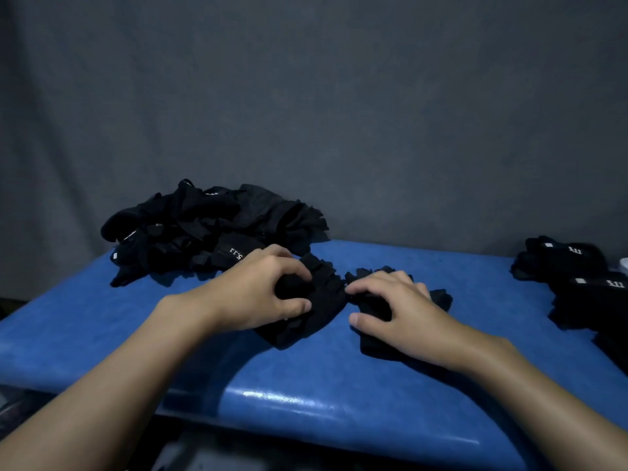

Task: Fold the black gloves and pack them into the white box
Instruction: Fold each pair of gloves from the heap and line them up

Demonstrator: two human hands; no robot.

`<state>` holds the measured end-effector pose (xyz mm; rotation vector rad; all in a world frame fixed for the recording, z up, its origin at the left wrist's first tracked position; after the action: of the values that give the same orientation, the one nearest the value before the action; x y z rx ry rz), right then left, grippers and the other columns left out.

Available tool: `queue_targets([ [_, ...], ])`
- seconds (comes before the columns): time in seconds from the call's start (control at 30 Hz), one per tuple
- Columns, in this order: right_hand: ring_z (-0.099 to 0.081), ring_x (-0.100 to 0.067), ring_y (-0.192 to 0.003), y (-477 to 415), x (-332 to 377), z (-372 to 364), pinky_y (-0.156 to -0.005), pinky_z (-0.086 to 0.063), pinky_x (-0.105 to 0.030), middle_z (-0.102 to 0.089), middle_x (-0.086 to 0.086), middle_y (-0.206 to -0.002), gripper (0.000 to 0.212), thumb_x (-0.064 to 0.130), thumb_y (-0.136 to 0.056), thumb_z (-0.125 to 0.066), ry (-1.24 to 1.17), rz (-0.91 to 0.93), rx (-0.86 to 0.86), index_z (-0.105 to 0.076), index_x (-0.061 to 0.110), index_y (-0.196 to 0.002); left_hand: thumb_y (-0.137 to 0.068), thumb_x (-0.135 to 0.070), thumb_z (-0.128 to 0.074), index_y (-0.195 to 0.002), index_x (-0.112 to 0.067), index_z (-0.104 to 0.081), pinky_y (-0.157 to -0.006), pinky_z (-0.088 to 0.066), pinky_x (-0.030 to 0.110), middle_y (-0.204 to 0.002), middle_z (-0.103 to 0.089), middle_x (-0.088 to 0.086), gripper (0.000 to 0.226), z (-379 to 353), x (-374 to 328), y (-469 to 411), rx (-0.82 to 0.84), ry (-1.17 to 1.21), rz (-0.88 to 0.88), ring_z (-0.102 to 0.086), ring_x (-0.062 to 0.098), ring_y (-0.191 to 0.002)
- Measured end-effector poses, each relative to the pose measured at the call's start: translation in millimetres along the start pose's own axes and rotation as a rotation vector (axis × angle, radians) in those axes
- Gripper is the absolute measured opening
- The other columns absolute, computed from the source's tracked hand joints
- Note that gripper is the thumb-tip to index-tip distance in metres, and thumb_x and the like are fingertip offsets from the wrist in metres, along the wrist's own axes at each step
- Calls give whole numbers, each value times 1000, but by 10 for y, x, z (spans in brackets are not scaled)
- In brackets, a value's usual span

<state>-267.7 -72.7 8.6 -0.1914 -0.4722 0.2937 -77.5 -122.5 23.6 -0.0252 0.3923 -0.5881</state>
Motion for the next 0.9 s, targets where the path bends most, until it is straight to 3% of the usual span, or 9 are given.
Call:
queue_targets([
  [0.13,-33,5,-119,75,-67,-23,-104,-16,-26,-47,32,-120,24,48,-89,-61,4,41,-6,-62,41,-113,-85,-52,-68,-122,-32,-65,-101,-40,20,-124,-55,-13,42,-46,-21,-28,7,-8,32,-54,6,-117],
  [0.23,-33,7,-120,97,-128,2,-101,-13,-24,-47,31,-122,24,47,-92,-57,47,48,9,-64,39,-113,-90,-45,-66,-127,-21,-65,-96,-40,16,-127,-51,-16,44,-62,-37,-71,-27,45,50,-60,5,-110],
  [0.33,-32,9,-121,128,-254,89,-100,-11,-23,-45,32,-123,24,47,-93,-56,86,23,-4,-63,39,-114,-93,-39,-64,-130,-20,-65,-100,-32,11,-131,-47,-21,42,-61,-153,-114,-72,98,0,-50,2,-123],
  [0.43,-32,9,-122,163,-401,196,-99,-10,-24,-45,35,-119,23,44,-92,-58,118,-29,-25,-63,40,-114,-93,-34,-64,-131,-22,-64,-95,-27,2,-130,-47,-24,39,-57,-300,-156,-120,193,-54,-46,-5,-123],
  [0.63,-37,7,-108,218,-490,393,-98,-19,-26,-51,27,-103,16,40,-93,-59,40,-114,-123,-49,39,-105,-94,-26,-64,-134,-33,-56,-80,-32,-1,-129,-51,-26,41,-170,-570,-207,-93,315,-148,-47,-20,-106],
  [0.7,-38,0,-105,227,-501,418,-97,-23,-27,-52,24,-105,20,40,-92,-59,-8,-144,-152,-43,38,-104,-94,-29,-64,-133,-33,-58,-80,-32,0,-134,-46,-23,40,-229,-579,-230,-62,261,-146,-48,-17,-105],
  [0.8,-43,7,-114,213,-501,367,-105,-22,-29,-56,22,-114,26,40,-91,-58,-52,-142,-135,-39,44,-109,-93,-34,-64,-130,-34,-60,-77,-32,1,-133,-42,-22,37,-266,-562,-243,-40,183,-131,-47,-13,-95],
  [0.9,-46,-2,-118,196,-502,349,-111,-20,-34,-59,19,-116,33,45,-90,-56,-63,-152,-129,-40,55,-117,-91,-41,-65,-123,-35,-63,-84,-35,14,-122,-48,-23,33,-263,-586,-246,-55,158,-153,-47,-3,-105],
])
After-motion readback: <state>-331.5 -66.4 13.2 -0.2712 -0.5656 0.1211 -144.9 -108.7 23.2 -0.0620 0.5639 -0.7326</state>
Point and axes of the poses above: each hand's wrist, its own y-axis away from the middle knuckle, its own z-axis out of the back of the hand, x = y × z, the point moved 7 cm from there along -y, towards the middle knuckle
